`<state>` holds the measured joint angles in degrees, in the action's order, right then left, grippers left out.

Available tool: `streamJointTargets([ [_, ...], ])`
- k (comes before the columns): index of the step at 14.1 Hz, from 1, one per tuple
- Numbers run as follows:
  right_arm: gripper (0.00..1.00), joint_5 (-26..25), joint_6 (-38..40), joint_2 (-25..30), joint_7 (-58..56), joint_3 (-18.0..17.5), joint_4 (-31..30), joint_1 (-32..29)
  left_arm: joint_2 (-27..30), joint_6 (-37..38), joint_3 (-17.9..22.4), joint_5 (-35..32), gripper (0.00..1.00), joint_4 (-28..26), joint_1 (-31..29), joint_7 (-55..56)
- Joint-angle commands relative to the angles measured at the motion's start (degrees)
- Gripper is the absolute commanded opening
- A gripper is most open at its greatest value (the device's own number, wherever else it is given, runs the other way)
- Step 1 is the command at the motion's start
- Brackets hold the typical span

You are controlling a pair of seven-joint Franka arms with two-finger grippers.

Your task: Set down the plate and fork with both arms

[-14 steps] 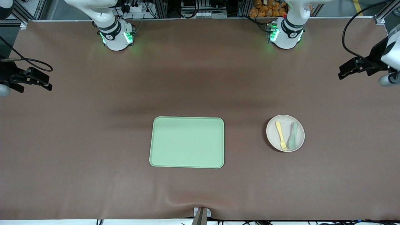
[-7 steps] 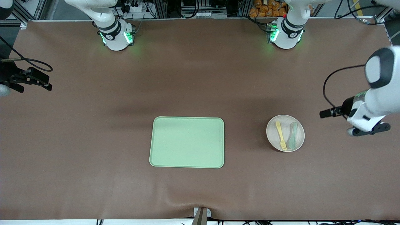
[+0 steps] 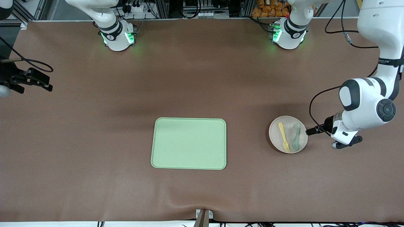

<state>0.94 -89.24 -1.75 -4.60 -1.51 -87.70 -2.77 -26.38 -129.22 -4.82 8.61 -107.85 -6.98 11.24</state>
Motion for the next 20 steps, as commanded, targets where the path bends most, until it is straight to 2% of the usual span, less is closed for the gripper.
streamJointTargets([
  [1,1.00,0.73,0.47,-0.09,0.38,-0.86,0.51,-1.36,-1.65,-1.20,-0.54,2.11,0.90,0.36,-1.02,-0.60],
  [5,1.00,0.73,0.47,-0.09,0.38,-0.86,0.51,-1.36,-3.41,-1.99,-0.54,2.11,0.85,0.36,-1.37,-0.60],
  [11,1.00,0.73,0.47,-0.09,0.29,-0.86,0.51,-1.36,-5.17,-3.14,-0.63,2.20,0.62,0.28,-1.72,-0.60],
  [17,1.00,0.73,0.47,-0.09,0.29,-0.86,0.51,-1.45,-6.67,-4.11,-0.63,2.28,0.50,0.36,-1.72,-0.60],
  [20,1.00,0.73,0.47,-0.09,0.29,-0.86,0.51,-1.45,-6.75,-4.11,-0.72,2.28,0.30,0.45,-1.64,-0.60],
])
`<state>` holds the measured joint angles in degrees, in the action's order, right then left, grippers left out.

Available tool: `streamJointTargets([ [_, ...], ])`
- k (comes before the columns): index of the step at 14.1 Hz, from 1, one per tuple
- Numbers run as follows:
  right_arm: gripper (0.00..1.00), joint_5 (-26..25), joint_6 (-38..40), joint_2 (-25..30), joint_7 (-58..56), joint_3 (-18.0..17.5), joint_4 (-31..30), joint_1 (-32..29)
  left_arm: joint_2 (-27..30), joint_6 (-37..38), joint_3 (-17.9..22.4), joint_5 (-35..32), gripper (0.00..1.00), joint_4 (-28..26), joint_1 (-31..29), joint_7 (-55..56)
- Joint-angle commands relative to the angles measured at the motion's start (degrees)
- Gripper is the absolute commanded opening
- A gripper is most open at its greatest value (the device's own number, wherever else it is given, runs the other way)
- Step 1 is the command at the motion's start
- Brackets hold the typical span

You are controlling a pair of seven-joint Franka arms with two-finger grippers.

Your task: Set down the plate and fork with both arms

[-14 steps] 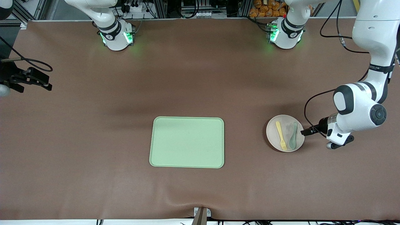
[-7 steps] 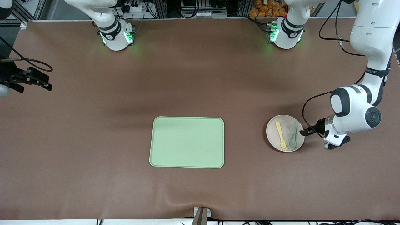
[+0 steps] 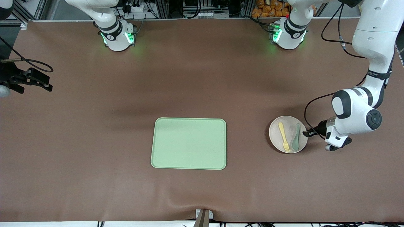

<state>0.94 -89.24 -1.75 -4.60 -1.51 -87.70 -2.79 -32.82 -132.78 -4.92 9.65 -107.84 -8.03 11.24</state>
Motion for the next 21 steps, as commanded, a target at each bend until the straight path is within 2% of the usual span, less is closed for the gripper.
streamJointTargets([
  [1,1.00,0.73,0.47,-0.09,0.29,-0.87,0.51,-1.43,-0.31,-0.63,-0.62,1.25,0.24,0.44,-0.58,-0.60],
  [3,1.00,0.73,0.47,-0.09,0.29,-0.87,0.51,-1.43,-0.57,-0.55,-0.79,1.25,0.23,0.44,-0.58,-0.60],
  [7,1.00,0.73,0.47,-0.09,0.29,-0.87,0.51,-1.43,-1.19,-0.46,-0.79,3.27,0.00,1.05,0.38,-0.25],
  [9,1.00,0.73,0.47,-0.09,0.29,-0.87,0.51,-1.43,-0.84,-0.28,-0.88,3.27,0.00,1.14,0.47,-0.51],
  [13,1.00,0.73,0.47,-0.09,0.38,-0.87,0.51,-1.43,1.35,0.51,-5.09,3.36,0.00,1.41,-0.05,-0.17],
  [18,1.00,0.73,0.47,-0.09,0.29,-0.87,0.51,-1.61,2.94,12.71,-10.18,3.98,0.00,10.09,-0.23,2.47],
  [21,1.00,0.73,0.47,-0.09,0.38,-0.87,0.51,-1.61,2.59,13.08,-13.18,3.80,0.00,12.13,1.87,3.18],
])
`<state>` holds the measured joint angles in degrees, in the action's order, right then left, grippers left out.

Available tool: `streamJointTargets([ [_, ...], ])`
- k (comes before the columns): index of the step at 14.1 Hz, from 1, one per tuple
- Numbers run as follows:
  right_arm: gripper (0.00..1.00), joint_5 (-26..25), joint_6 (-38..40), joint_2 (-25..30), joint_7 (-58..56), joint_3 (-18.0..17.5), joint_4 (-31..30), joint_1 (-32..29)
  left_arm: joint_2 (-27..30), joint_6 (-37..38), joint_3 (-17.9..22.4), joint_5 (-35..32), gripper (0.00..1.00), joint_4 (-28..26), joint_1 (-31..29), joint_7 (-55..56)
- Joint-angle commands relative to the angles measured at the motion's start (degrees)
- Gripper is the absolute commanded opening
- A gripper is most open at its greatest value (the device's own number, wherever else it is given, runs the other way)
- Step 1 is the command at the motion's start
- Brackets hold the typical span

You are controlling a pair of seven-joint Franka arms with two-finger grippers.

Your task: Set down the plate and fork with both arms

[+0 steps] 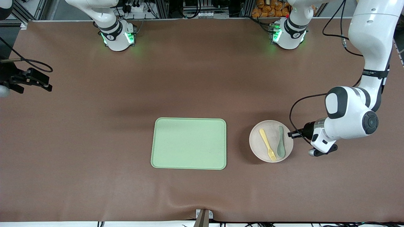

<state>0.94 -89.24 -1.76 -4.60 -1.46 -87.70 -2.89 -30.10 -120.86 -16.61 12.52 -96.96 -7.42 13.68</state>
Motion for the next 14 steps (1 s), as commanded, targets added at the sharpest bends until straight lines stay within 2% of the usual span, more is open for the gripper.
streamJointTargets([
  [1,1.00,0.73,0.47,-0.09,0.38,-0.91,0.51,-1.51,-0.66,1.16,-1.49,0.93,0.00,2.56,2.66,1.17],
  [6,1.00,0.73,0.47,-0.09,0.38,-0.91,0.51,-1.68,-6.62,0.81,-0.53,-0.73,0.00,10.99,13.91,10.12],
  [11,1.00,0.73,0.47,-0.09,0.20,-0.91,0.42,-1.51,-13.04,-1.12,-0.35,-3.02,0.00,18.99,19.37,16.72],
  [14,1.00,0.73,0.64,0.00,-5.04,-0.91,0.07,-1.68,-14.55,-1.56,0.96,-3.02,0.00,20.67,21.83,18.31],
])
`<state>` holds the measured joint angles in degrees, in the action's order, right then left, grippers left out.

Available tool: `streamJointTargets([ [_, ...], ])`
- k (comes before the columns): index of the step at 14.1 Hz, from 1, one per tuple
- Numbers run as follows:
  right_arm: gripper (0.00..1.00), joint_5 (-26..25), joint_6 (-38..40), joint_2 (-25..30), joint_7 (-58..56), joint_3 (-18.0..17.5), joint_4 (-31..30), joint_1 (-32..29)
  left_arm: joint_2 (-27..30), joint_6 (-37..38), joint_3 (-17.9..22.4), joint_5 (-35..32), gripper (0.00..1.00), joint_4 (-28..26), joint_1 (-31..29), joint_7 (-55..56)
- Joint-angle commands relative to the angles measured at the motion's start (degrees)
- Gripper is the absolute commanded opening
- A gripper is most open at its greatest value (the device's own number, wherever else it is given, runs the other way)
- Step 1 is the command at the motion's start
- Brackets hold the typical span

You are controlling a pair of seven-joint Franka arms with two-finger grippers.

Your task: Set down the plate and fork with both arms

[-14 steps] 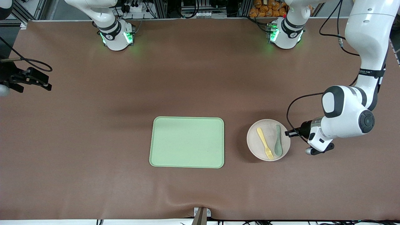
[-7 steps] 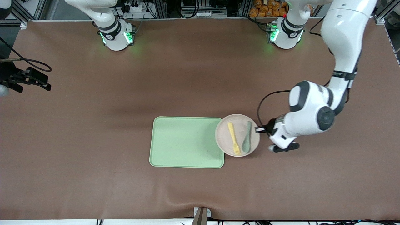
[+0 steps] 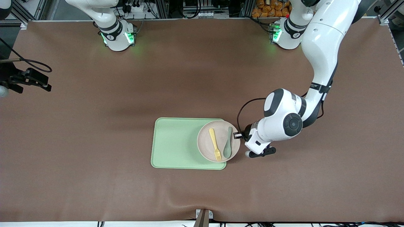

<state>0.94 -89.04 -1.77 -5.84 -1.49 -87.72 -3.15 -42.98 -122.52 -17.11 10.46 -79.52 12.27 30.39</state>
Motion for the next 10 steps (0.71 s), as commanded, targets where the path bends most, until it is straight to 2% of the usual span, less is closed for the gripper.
streamJointTargets([
  [1,1.00,0.73,0.71,0.02,-6.35,-0.88,0.09,-1.68,-1.67,-0.61,2.94,-0.88,0.00,3.23,3.62,1.52],
  [6,1.00,0.65,0.27,-0.07,-6.99,-0.88,0.53,-2.03,-5.44,-7.72,4.28,-0.88,0.00,4.37,8.11,1.78],
  [10,1.00,-0.06,0.27,0.10,-6.64,-0.88,0.45,-2.03,-7.20,-8.70,4.28,-0.88,0.00,4.29,8.65,1.08],
])
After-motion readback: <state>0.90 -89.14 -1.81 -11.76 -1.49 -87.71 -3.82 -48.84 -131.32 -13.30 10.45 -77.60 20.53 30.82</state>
